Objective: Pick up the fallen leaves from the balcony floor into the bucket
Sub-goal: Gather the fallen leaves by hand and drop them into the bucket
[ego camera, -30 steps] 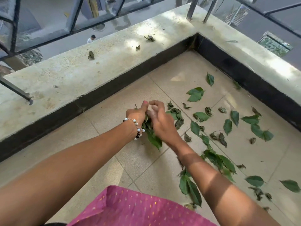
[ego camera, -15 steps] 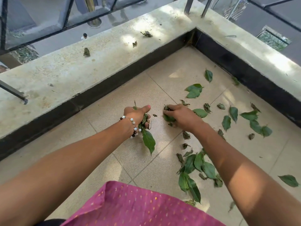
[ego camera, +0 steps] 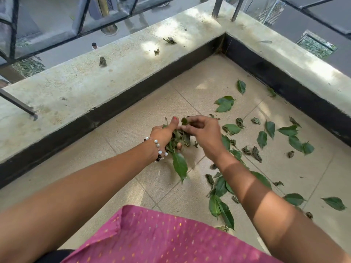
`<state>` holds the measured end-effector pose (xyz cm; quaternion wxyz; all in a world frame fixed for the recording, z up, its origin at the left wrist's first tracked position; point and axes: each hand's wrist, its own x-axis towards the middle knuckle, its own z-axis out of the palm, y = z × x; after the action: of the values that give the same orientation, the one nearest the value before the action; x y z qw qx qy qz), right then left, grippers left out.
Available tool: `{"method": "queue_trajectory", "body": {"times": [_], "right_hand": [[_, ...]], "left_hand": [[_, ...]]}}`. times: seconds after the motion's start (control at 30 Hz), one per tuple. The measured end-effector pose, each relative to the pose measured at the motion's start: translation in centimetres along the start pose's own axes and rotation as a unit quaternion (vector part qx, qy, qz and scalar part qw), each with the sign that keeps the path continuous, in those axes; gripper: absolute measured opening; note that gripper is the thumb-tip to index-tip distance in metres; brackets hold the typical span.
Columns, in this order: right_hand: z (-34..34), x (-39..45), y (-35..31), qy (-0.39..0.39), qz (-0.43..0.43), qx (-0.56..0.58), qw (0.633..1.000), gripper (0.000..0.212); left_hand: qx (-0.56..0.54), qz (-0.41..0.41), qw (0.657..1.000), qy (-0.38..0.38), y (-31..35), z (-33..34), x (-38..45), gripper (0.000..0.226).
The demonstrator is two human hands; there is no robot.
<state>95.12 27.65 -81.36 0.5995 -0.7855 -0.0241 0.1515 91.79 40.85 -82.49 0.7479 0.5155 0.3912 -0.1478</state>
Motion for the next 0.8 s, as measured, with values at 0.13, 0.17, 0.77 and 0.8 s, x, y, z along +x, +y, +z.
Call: {"method": "queue_trajectory", "body": {"times": [0.13, 0.17, 0.77, 0.8], "right_hand": [[2.8, -1.3, -0.8, -0.006, -0.105, -0.139, 0.985, 0.021], [2.6, -1.3, -0.9, -0.046, -0.112, -0.174, 0.977, 0.020], [-2.1, -1.6, 6.0, -0.228, -0.168, -0.510, 0.812, 0.056], [-1.9, -2.3, 5.8, -0.230, -0.145, -0.510, 0.817, 0.058]], "left_hand": [[0.003, 0.013, 1.000, -0.016, 0.6, 0.2, -0.8, 0.058], [0.000, 0.016, 1.000, -0.006, 0.7, -0.1, -0.8, 0.056], [-0.009, 0.015, 0.998, 0.058, 0.5, -3.5, 0.2, 0.016], [-0.005, 0.008, 0.999, 0.052, 0.2, -3.7, 0.2, 0.016]]}}
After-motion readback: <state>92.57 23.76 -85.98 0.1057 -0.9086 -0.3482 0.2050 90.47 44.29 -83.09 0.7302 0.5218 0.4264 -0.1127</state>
